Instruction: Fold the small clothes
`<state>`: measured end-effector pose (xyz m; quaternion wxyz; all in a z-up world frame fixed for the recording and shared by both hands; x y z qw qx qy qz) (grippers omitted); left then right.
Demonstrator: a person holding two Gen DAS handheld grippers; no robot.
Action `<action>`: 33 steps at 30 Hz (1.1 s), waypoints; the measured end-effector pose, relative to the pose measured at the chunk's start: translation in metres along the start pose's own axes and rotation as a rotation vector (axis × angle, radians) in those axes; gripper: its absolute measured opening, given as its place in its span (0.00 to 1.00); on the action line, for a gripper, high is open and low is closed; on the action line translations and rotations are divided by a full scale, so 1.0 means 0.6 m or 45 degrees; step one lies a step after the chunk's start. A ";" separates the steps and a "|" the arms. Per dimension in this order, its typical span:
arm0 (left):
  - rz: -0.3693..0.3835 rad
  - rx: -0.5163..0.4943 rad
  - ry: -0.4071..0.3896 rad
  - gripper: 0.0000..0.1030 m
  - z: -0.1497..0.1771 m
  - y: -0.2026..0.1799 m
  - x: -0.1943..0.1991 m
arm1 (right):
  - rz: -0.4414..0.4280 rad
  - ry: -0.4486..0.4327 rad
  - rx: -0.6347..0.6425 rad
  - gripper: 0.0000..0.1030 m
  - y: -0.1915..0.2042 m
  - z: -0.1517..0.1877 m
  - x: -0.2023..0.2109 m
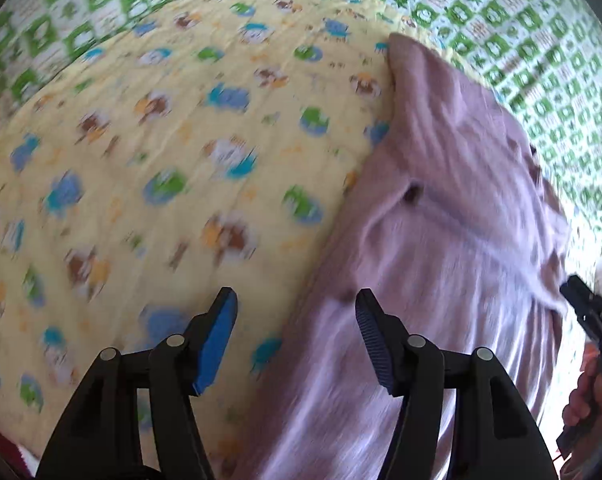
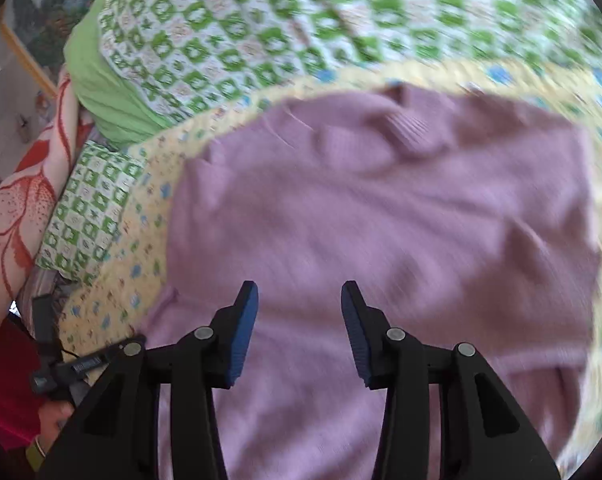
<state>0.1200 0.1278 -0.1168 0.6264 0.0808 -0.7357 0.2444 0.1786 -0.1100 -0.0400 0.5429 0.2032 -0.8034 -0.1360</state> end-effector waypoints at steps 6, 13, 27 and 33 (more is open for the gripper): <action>0.085 -0.045 0.071 0.69 0.086 0.027 0.018 | 0.076 -0.009 -0.184 0.43 -0.105 0.133 0.070; 0.041 -0.161 0.116 0.71 0.156 0.029 0.026 | 0.143 -0.078 -0.332 0.43 -0.173 0.243 0.150; 0.047 -0.305 0.191 0.77 0.276 0.051 0.034 | 0.113 -0.087 -0.464 0.50 -0.199 0.434 0.199; 0.057 -0.346 0.201 0.79 0.311 0.054 0.030 | 0.024 -0.048 -0.402 0.52 -0.169 0.490 0.164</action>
Point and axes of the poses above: each gripper's, at about its wrist camera, not at the fingertips, and x roughly against the way its jaws point, y to its left, z to its underside, the point moved 8 cm from there along -x, roughly the way its jaws point, and after that the axes turned 12 degrees about y, right-handed, at the moved point
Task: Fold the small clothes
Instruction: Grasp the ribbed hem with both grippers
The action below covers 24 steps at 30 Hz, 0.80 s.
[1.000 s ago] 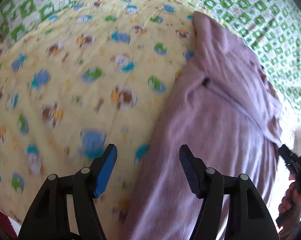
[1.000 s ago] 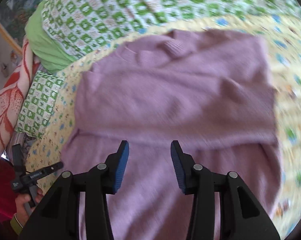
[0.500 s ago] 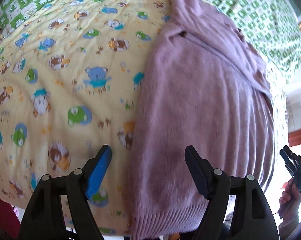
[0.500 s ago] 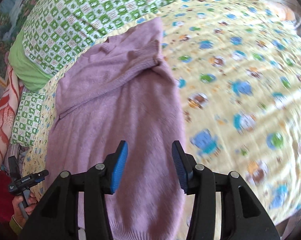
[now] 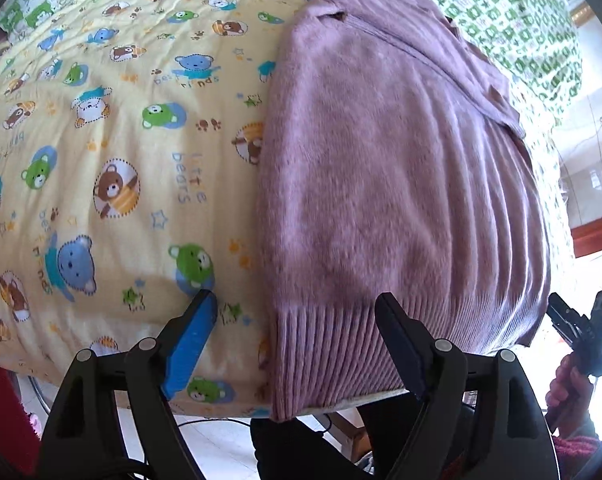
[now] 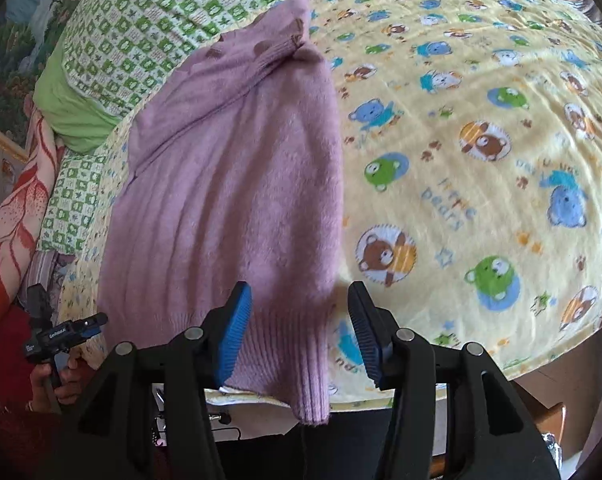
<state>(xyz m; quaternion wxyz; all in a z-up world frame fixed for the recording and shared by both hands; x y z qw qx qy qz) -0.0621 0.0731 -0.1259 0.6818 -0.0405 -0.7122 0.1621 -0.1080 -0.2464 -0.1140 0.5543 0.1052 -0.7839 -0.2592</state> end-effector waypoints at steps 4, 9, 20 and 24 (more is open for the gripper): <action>0.007 -0.032 -0.005 0.78 0.013 -0.012 -0.005 | -0.067 -0.017 0.027 0.56 0.004 0.019 -0.012; 0.132 -0.023 -0.010 0.54 0.005 -0.045 -0.010 | -0.215 -0.053 -0.047 0.56 -0.002 0.012 -0.014; 0.213 0.025 -0.026 0.07 0.010 -0.020 -0.005 | -0.293 0.015 -0.083 0.06 -0.018 0.042 -0.026; 0.201 0.006 -0.043 0.06 0.012 -0.026 0.004 | -0.304 0.018 -0.094 0.06 -0.025 0.046 -0.015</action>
Point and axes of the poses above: each gripper's, at about its wrist camera, not at the fingertips, and x roughly against the way its jaws point, y to its left, z to its underside, the point moved 8 cm from there along -x, roughly the way its jaws point, and after that the axes turned 12 degrees about y, right-handed, at the moved point
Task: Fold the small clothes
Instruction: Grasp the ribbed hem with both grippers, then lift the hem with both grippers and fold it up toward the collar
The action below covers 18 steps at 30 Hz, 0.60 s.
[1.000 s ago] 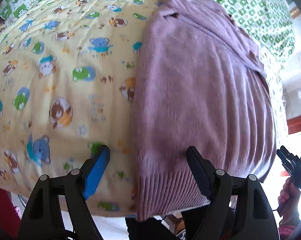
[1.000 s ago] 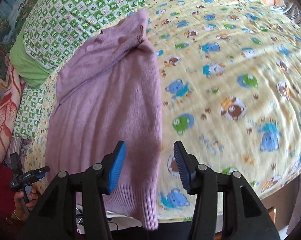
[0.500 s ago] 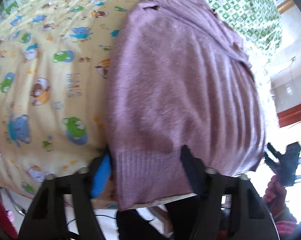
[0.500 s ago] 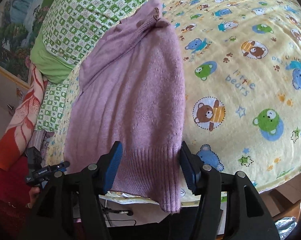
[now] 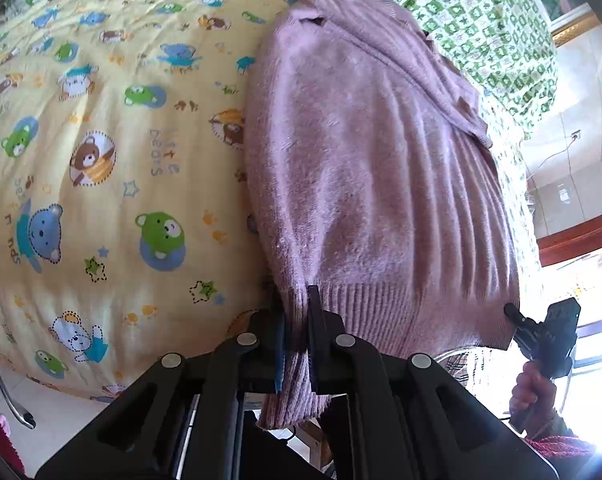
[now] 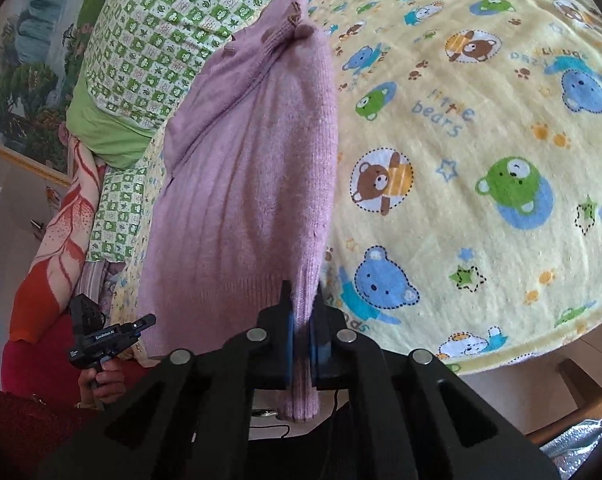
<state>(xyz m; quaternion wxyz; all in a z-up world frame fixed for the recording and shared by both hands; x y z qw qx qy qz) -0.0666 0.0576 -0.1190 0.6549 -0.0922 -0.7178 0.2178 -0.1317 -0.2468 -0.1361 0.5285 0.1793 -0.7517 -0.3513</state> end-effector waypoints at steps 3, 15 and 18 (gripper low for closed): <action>0.031 -0.015 -0.033 0.06 -0.011 -0.016 0.024 | -0.057 0.001 0.004 0.06 0.021 -0.014 0.004; 0.136 -0.063 -0.303 0.05 -0.183 -0.104 0.152 | -0.255 -0.166 0.155 0.06 0.150 -0.155 0.075; 0.144 -0.064 -0.362 0.05 -0.253 -0.121 0.173 | -0.249 -0.219 0.155 0.06 0.154 -0.212 0.076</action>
Point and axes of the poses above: each gripper's, at about its wrist camera, not at the fingertips, and x roughly against the way its jaws point, y to its left, z to its underside, the point moved 8 cm from there along -x, roughly the way its jaws point, and after that the axes turned 12 degrees about y, right-handed, at the moved point
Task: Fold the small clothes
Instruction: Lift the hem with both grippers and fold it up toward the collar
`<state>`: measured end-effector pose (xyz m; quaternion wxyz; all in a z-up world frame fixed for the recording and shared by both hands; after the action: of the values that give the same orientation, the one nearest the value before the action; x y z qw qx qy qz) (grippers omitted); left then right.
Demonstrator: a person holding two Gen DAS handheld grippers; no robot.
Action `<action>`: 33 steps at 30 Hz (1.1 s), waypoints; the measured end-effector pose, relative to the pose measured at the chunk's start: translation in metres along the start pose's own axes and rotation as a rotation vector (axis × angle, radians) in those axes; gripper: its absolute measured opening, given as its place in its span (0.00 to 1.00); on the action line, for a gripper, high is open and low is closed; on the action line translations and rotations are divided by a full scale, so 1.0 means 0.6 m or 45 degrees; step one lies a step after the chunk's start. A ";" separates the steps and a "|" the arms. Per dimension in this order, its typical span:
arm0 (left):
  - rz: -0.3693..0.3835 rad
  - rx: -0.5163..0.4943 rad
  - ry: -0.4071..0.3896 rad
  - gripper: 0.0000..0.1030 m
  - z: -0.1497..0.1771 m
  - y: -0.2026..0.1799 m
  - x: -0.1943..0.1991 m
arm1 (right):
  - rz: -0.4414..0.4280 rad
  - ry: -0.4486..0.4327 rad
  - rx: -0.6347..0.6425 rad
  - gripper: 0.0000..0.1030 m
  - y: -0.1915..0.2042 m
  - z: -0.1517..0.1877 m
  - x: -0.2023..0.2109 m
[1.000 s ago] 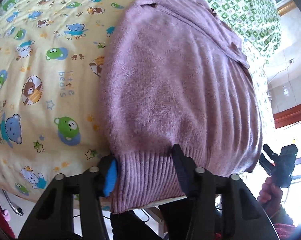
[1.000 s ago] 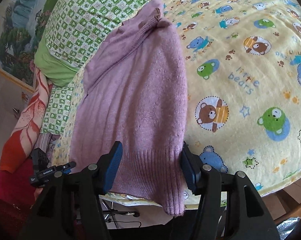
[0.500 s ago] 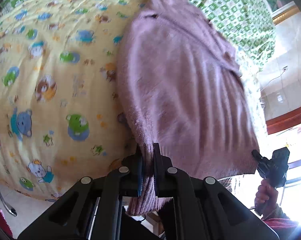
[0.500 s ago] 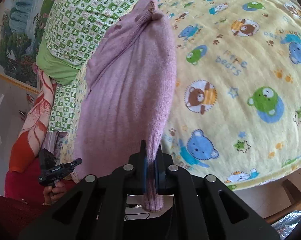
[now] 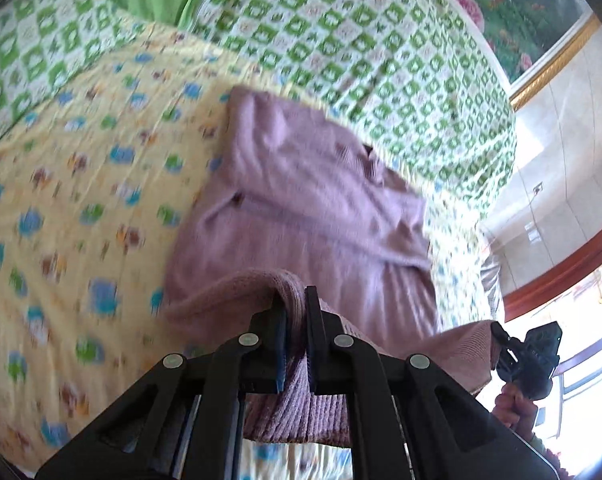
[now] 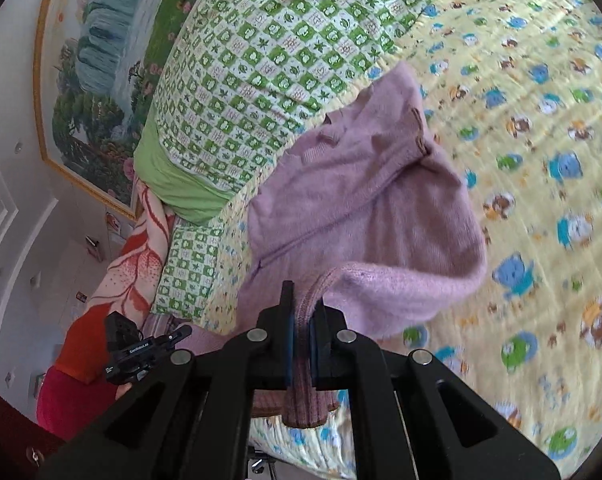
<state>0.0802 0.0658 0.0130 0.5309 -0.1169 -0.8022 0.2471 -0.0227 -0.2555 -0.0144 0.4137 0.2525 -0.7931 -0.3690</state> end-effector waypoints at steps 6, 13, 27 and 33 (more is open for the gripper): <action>0.039 0.024 -0.101 0.05 -0.137 -0.029 -0.016 | 0.027 -0.103 -0.032 0.06 -0.018 -0.129 -0.024; 0.006 0.046 -0.111 0.05 -0.270 -0.034 -0.098 | 0.071 -0.149 -0.045 0.06 -0.033 -0.270 -0.072; -0.125 0.187 -0.087 0.05 -0.434 0.051 -0.265 | 0.166 -0.087 -0.120 0.06 -0.142 -0.444 -0.210; -0.208 0.191 -0.032 0.06 -0.454 0.085 -0.330 | 0.277 -0.001 -0.133 0.07 -0.187 -0.462 -0.263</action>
<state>0.4050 0.0943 -0.0856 0.5464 -0.0080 -0.7948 0.2640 0.3054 -0.3157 -0.0708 0.4635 0.1431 -0.7957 -0.3628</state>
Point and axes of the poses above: each gripper's, at about its wrist camera, not at the fingertips, and x roughly against the way its jaws point, y to its left, z to its underside, the point moved 8 cm from there along -x, roughly the way its jaws point, and after that the axes turned 12 degrees about y, right-handed, at the moved point
